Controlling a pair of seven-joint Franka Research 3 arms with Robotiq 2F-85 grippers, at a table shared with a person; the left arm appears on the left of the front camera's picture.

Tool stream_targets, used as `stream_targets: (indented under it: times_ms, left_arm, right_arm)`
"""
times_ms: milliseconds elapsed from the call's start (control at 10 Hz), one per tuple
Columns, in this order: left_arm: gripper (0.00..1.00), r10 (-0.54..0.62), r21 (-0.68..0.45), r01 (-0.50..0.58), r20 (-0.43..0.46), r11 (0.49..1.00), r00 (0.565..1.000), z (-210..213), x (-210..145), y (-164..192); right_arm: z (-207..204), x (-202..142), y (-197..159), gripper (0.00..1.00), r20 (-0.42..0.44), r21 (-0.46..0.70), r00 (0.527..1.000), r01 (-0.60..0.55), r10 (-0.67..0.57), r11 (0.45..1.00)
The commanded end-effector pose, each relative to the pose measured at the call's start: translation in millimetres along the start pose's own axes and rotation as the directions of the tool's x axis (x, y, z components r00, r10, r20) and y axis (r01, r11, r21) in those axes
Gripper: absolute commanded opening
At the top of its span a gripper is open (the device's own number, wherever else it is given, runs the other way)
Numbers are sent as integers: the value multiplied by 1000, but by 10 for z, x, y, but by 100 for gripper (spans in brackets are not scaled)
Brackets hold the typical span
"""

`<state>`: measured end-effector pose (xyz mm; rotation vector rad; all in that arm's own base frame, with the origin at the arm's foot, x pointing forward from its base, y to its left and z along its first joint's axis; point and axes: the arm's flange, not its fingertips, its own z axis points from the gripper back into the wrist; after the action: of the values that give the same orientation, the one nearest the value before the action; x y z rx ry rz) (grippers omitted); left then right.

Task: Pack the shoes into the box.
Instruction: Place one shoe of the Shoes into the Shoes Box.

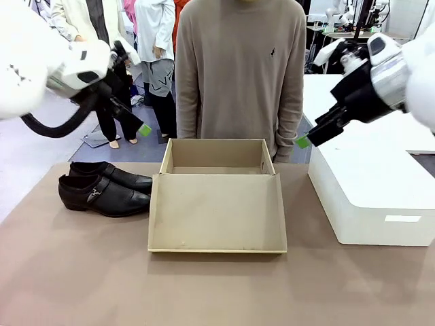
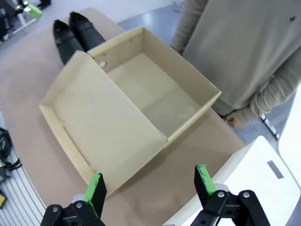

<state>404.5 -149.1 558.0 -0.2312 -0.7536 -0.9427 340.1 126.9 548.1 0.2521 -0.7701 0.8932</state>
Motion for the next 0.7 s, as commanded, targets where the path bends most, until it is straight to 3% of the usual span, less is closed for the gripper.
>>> stream_targets:
  times_ms: [0,300,600]
  left_arm:
    - [100,-90,-120,96,52,988,995,158,-24,159]
    - [100,-154,-175,166,82,970,985,315,-50,81]
    - [100,-131,-180,146,94,973,987,334,-220,-29]
  right_arm:
    - [154,-233,-29,100,69,94,996,-71,64,993]
    - [322,-269,-106,100,149,185,985,-109,82,977]
    - [423,-256,-120,100,173,207,980,-130,95,970]
